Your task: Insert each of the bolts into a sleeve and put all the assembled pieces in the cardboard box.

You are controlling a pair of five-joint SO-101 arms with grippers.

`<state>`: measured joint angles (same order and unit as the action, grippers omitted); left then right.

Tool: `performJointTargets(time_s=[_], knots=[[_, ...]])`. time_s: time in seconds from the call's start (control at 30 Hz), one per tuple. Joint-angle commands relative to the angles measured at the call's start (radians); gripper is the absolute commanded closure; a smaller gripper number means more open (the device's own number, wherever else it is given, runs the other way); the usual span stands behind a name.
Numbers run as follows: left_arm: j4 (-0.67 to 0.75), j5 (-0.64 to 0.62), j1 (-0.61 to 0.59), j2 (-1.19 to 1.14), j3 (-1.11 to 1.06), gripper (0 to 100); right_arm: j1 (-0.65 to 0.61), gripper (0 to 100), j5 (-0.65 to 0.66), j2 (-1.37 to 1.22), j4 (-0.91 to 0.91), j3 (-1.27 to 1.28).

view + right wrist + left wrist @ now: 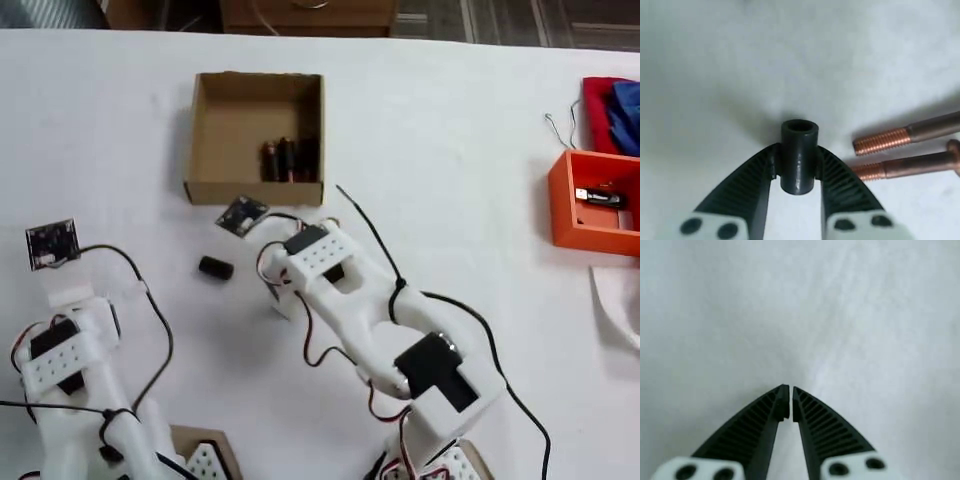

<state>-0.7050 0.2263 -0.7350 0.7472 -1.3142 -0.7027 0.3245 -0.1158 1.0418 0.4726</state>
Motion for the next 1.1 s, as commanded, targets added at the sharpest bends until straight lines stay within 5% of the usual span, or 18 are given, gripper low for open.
performJointTargets(time_s=[0.0,0.3,0.4,0.6,0.87,1.07], knots=[[0.014,0.009,-0.003,0.006,0.004,95,0.007,97.7,0.008,0.249,0.058,-0.014],[-0.003,0.014,-0.003,0.003,0.038,95,0.332,97.7,0.008,0.786,0.11,-0.006],[-0.146,0.014,0.043,0.002,0.153,93,0.435,97.7,0.002,0.891,0.137,-0.006],[-0.468,0.06,0.419,0.0,0.498,88,0.631,97.7,-0.002,1.021,0.139,0.086],[-0.385,-0.094,0.829,-0.008,0.596,88,0.892,97.7,-0.199,1.078,-0.101,0.443],[-0.344,-0.158,1.014,-0.275,0.636,88,0.935,97.7,-0.318,1.11,-0.272,0.612]])
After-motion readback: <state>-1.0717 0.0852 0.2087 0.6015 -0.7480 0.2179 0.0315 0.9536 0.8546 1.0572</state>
